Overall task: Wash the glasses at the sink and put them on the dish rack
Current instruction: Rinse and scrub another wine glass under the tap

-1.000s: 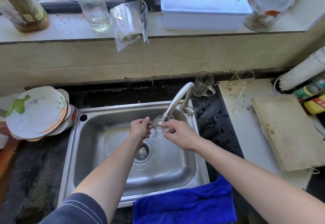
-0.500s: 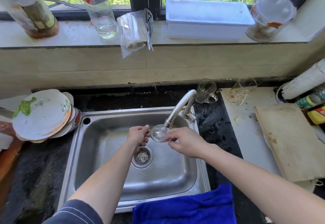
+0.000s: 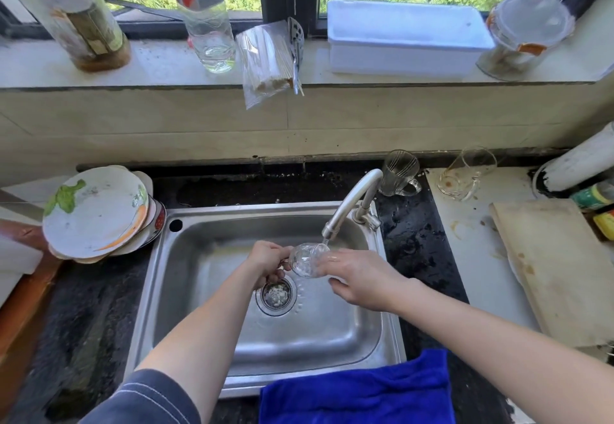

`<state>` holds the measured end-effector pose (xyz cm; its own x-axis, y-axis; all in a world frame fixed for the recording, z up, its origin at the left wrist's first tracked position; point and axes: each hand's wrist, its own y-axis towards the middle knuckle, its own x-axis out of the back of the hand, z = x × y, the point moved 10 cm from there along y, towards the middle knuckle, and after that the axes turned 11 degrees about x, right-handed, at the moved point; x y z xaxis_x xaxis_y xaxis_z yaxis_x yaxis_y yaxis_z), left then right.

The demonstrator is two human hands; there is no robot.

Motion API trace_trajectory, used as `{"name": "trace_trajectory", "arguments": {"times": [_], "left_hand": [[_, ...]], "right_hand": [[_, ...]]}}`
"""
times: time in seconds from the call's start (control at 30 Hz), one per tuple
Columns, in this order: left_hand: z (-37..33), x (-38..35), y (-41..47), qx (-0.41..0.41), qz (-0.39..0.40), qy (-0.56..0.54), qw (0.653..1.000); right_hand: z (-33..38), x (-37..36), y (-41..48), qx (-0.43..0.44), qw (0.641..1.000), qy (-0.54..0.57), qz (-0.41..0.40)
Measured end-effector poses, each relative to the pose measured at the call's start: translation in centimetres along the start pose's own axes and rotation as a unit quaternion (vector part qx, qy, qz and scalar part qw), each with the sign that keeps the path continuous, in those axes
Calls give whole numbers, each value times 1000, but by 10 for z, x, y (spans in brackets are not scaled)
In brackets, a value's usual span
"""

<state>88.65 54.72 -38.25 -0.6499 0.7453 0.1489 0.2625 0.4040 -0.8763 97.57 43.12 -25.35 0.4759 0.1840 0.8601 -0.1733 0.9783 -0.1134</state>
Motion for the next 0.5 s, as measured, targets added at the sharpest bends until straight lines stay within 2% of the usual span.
{"name": "trace_trajectory", "arguments": {"times": [0.1,0.3,0.4,0.5], "left_hand": [[2,-12,-2,5,16,7,1000],[13,-3,1,30,14,38,999],[19,-15,0,55,35,51,997],[21,-14,3,57,37,37,997]], "right_hand": [[-1,5,0,9,999,-40,-15],[2,4,-6,23,999,-41,19],[6,9,1,36,997,-62,0],[2,-2,2,-15,999,-17,40]]}}
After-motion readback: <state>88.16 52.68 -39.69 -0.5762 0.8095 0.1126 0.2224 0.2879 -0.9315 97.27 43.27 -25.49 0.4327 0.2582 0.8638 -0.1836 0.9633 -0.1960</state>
